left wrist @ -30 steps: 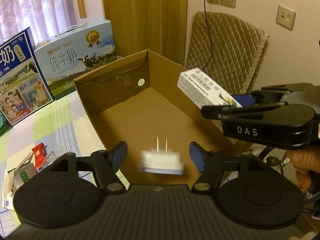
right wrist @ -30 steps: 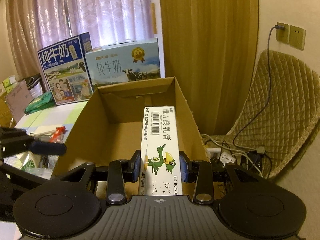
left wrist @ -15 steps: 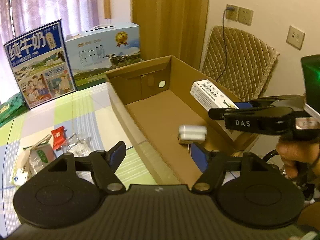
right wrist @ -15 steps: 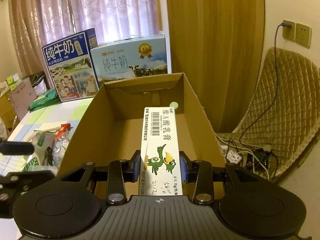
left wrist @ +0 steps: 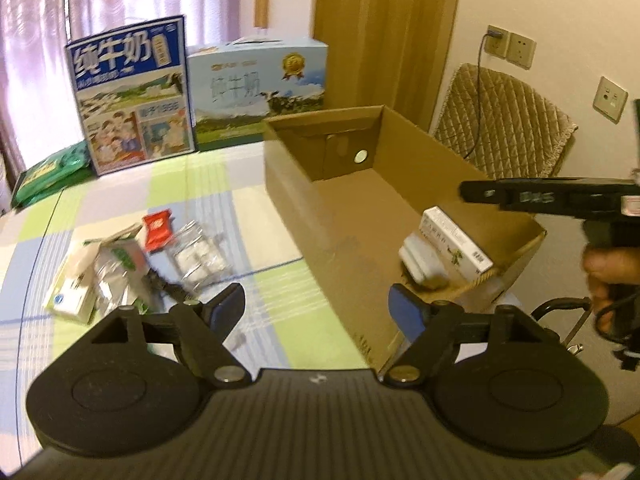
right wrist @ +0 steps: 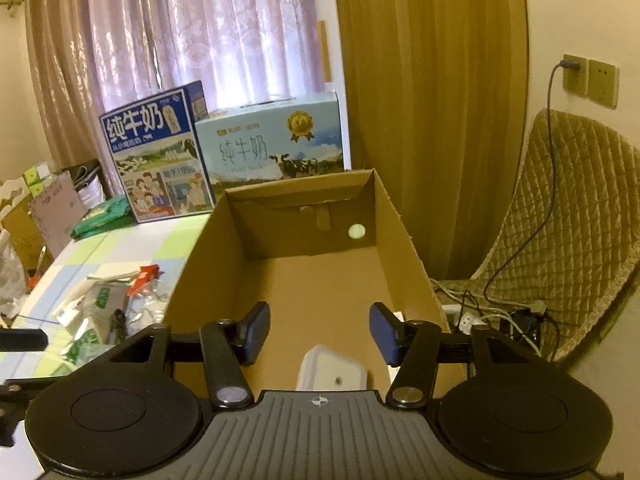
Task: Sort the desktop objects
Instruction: 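Open the right tool over the cardboard box while the left tool drops the plug in, then move both tools back from the cardboard box to the table items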
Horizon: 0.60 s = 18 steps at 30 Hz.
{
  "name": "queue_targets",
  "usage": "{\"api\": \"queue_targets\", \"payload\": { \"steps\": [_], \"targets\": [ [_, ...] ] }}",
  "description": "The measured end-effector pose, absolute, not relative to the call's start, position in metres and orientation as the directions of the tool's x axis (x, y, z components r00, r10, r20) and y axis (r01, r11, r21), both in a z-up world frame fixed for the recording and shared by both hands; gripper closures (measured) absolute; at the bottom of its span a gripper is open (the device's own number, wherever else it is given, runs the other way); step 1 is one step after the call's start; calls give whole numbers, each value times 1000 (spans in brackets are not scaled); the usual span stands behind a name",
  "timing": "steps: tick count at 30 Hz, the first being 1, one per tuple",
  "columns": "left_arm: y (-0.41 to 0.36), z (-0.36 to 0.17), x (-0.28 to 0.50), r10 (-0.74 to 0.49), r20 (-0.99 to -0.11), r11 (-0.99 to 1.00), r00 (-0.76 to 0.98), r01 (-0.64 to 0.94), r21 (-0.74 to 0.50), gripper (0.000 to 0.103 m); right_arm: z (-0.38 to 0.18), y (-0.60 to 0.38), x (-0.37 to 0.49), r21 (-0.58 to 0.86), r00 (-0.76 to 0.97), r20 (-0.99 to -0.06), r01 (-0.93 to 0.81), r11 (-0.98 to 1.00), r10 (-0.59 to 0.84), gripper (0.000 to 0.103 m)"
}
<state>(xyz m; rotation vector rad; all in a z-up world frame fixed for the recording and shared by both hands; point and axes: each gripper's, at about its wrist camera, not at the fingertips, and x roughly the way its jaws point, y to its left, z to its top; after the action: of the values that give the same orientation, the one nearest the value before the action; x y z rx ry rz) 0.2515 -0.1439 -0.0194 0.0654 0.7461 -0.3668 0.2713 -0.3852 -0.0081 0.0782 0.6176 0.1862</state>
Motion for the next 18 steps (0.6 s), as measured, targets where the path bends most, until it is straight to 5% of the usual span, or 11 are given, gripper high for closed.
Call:
{"api": "queue_targets", "payload": {
  "steps": [18],
  "targets": [
    [-29,-25,148,-168,-709,982,685,177,-62,15,17,-294,145,188,774,-535,-283,941,339,6]
  ]
}}
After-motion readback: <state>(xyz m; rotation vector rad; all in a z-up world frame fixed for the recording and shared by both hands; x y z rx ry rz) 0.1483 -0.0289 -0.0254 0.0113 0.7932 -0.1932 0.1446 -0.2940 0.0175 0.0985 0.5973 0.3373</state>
